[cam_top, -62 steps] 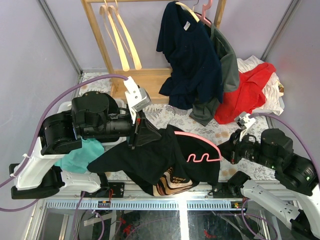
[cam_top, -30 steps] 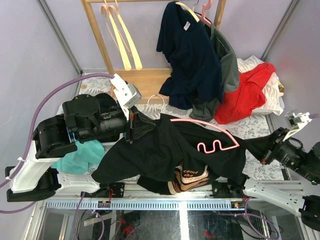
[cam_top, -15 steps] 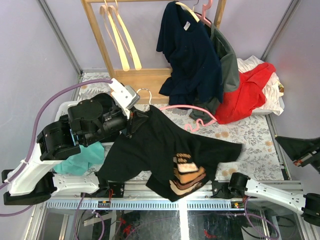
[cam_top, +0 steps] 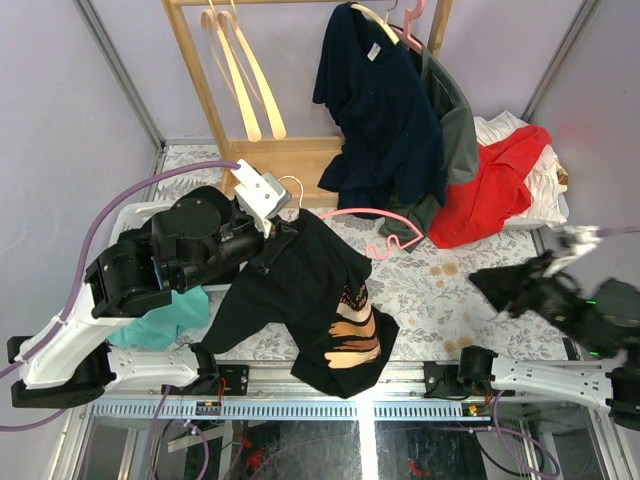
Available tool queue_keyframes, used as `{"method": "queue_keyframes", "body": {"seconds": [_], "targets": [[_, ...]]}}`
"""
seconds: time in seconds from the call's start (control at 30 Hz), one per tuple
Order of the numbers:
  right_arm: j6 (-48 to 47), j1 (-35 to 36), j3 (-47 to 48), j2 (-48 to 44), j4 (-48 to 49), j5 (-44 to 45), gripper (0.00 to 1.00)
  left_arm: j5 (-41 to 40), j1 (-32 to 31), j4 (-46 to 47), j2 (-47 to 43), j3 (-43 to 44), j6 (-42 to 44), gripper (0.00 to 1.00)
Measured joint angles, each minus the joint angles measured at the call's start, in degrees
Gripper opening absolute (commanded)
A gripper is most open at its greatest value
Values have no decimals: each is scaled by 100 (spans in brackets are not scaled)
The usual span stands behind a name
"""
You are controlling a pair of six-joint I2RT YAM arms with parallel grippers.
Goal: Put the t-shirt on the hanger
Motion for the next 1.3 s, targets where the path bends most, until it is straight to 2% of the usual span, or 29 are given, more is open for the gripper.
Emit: {"method": "queue_keyframes", "body": {"seconds": [0.13, 0.33, 0.67, 0.9, 1.1, 1.3], "targets": [[153, 160, -1134, 356, 1001, -369, 55, 118, 0, 2, 7, 44, 15, 0], [824, 188, -2514, 297, 1891, -586, 55, 501, 0, -35, -155, 175, 39, 0], [2037, 195, -3668, -841, 2439, -885, 56, 1707, 0, -417, -254, 1193, 72, 0], [2310, 201, -3766, -741, 2994, -1394, 62, 2590, 0, -813, -133, 1773, 87, 0], [2437, 208, -3753, -251, 3856, -2116, 68, 3119, 0, -1032, -74, 1777, 87, 0], [2542, 208, -3464, -74, 3991, -2691, 73, 3510, 0, -1049, -68, 1484, 85, 0]]}}
